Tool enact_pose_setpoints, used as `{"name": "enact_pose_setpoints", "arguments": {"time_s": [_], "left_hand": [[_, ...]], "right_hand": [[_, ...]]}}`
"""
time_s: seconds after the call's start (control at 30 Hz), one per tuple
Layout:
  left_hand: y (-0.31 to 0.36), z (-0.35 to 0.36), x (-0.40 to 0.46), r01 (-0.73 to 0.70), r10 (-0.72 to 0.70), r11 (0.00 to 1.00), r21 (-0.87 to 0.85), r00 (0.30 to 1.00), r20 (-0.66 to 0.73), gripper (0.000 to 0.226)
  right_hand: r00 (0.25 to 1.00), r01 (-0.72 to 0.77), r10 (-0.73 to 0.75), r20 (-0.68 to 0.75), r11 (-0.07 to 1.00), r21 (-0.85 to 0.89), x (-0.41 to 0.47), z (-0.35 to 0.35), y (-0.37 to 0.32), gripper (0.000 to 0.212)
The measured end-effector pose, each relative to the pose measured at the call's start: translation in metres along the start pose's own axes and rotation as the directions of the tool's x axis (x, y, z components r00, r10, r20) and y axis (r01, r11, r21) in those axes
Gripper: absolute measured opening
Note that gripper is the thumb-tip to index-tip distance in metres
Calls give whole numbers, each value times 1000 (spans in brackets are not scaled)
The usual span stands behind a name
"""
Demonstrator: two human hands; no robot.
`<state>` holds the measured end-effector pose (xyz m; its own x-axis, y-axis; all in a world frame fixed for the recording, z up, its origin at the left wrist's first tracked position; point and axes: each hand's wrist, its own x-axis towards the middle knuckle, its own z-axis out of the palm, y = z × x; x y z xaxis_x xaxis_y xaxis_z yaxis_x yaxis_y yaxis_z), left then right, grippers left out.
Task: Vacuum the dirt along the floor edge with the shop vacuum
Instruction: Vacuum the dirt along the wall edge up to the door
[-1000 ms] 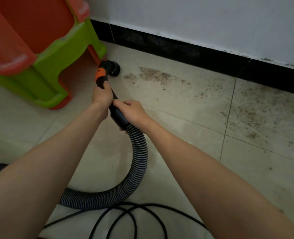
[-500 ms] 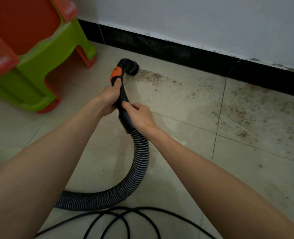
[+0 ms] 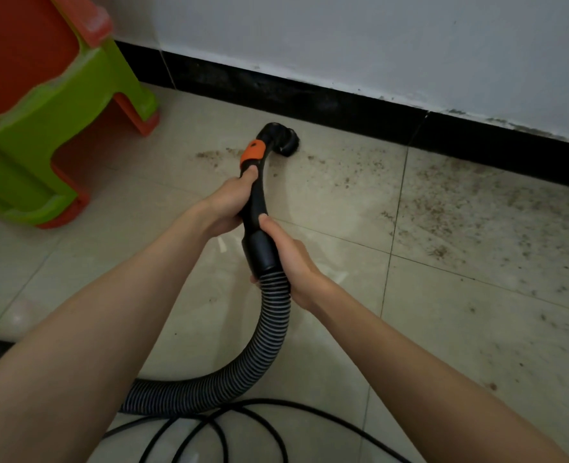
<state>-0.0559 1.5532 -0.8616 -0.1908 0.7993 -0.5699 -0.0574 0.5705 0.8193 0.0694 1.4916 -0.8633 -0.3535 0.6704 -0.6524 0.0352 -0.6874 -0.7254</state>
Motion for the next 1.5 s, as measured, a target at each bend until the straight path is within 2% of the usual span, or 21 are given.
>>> {"name": "enact_pose_setpoints", "arguments": {"time_s": [0.3,0.57,0.73,0.9,1.0,1.13,1.33,1.5], "left_hand": [[-7,47,-10,-6,11,999,-46,995,97,36],[-5,58,-14,-10,10,1000,2,997,83,42],[0,40,-12,-41,41,999,-7,999,-6,49],[5,-15,-4,-90,64,991,-100,969,-238,48],[-5,-61,-1,-71,19,988,-136,936,-352,57],[-28,-113,-4,-12,-53,990,-143,897,-439,60],[-37,-138,-11,3,-50,995,-104,892,-449,57],[-32,-124,-10,57,-111,987,-152,921,-374,59]], "right_hand": [[997,27,-38,69,989,145,-23,-39,20,58],[991,108,-94,-95,983,151,-29,-36,21,58],[988,130,-118,-100,984,120,-27,-18,11,57],[991,135,-135,-10,990,-34,-9,19,-7,58],[994,96,-88,70,988,-124,4,51,-7,63],[989,6,21,149,984,-180,13,89,5,69],[981,-31,61,182,986,-162,15,112,16,64],[990,-35,53,133,990,-135,9,105,17,62]]}}
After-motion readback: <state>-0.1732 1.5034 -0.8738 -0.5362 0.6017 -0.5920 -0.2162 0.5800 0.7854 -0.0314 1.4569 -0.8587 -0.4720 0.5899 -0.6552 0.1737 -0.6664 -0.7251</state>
